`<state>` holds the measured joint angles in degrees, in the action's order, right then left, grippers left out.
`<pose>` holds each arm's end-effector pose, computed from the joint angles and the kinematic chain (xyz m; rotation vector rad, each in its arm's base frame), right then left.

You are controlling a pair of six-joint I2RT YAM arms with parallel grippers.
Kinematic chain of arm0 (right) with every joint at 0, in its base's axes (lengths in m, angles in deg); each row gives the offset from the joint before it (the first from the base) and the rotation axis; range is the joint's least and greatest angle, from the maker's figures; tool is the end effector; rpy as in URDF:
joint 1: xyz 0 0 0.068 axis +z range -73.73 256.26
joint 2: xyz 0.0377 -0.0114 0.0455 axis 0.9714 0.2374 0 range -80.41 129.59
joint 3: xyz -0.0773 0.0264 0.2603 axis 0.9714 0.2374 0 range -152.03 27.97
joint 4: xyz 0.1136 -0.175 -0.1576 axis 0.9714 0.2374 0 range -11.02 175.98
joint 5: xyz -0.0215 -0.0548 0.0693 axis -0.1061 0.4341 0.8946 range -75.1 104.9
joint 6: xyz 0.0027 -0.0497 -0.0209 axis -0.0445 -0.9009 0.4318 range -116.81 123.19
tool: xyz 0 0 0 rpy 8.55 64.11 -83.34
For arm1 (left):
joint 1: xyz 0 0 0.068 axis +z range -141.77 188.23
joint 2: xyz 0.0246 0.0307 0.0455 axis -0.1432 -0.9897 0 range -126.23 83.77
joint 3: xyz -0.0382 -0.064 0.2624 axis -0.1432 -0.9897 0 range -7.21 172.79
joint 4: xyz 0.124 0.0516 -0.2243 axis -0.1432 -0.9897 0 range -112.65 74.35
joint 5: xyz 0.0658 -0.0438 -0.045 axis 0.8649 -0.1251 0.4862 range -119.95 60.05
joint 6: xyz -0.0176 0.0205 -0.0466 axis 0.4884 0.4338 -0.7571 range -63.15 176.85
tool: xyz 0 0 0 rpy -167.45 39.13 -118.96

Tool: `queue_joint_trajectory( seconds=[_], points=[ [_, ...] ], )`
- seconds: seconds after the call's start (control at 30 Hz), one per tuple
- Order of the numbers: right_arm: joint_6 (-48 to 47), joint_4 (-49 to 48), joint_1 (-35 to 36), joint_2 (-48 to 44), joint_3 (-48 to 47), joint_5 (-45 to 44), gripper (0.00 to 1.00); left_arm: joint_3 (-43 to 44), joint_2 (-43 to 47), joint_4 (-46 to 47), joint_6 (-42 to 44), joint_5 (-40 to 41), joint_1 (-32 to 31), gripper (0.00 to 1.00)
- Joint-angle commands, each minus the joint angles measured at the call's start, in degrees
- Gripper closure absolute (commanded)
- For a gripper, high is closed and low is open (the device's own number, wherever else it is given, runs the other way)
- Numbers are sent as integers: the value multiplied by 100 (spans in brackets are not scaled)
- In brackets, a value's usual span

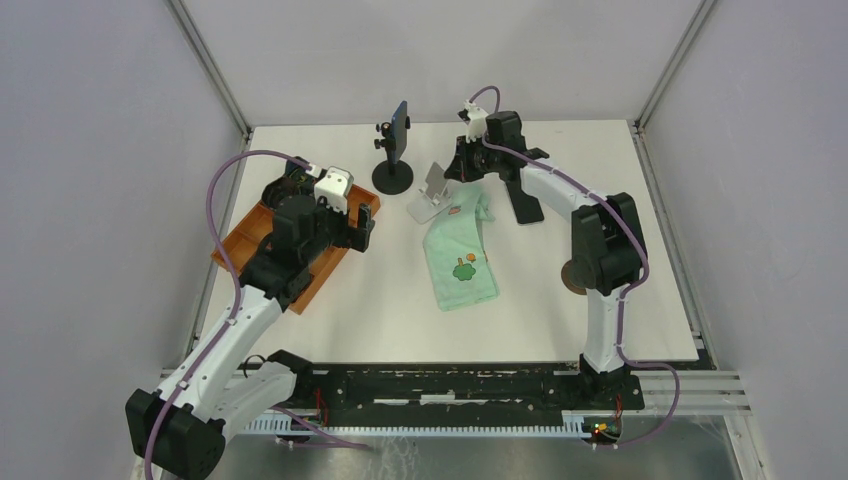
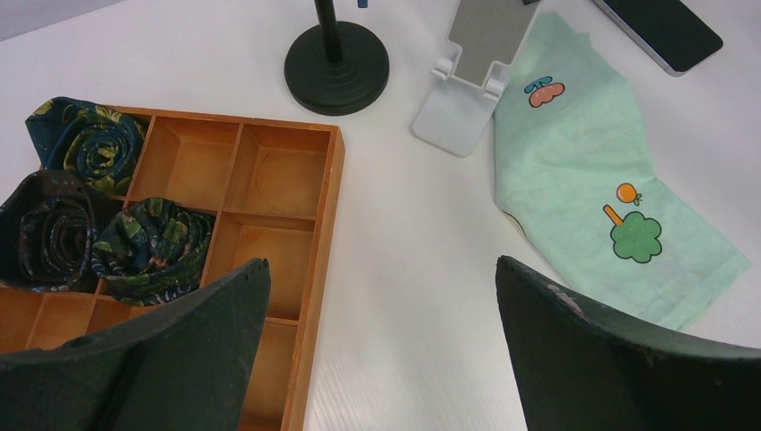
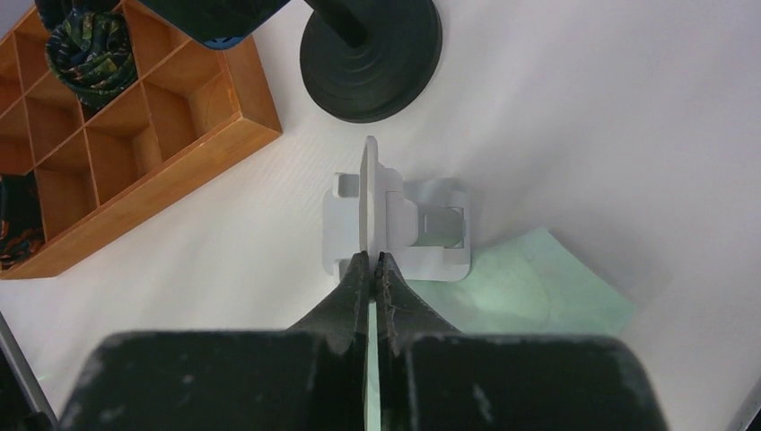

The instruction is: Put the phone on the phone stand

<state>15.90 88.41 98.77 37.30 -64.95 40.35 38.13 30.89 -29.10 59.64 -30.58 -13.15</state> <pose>0.4359 0.1971 0.2392 -0.4510 2.1751 0.8279 0.1989 -0.0783 0.3122 0.4140 1.8992 -0.2264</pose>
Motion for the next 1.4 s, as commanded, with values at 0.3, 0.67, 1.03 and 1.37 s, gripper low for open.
queue_joint_trajectory(
  seconds=[0.3, 0.67, 1.03, 1.37],
  points=[
    [464, -1210, 4, -1211, 996, 1491, 100, 74, 107, 88, 290, -140, 8, 0],
    [-136, -1378, 659, -1749, 1976, 2468, 100, 41, 256, 113, 270, 298, 10, 0],
    [-1132, -970, 1277, -1386, 1923, 2819, 100, -64, 568, 224, 293, 702, 18, 0],
    [-1756, -251, 1469, -1193, 1647, 2256, 77, -60, 559, 216, 299, 673, 12, 0]
  ],
)
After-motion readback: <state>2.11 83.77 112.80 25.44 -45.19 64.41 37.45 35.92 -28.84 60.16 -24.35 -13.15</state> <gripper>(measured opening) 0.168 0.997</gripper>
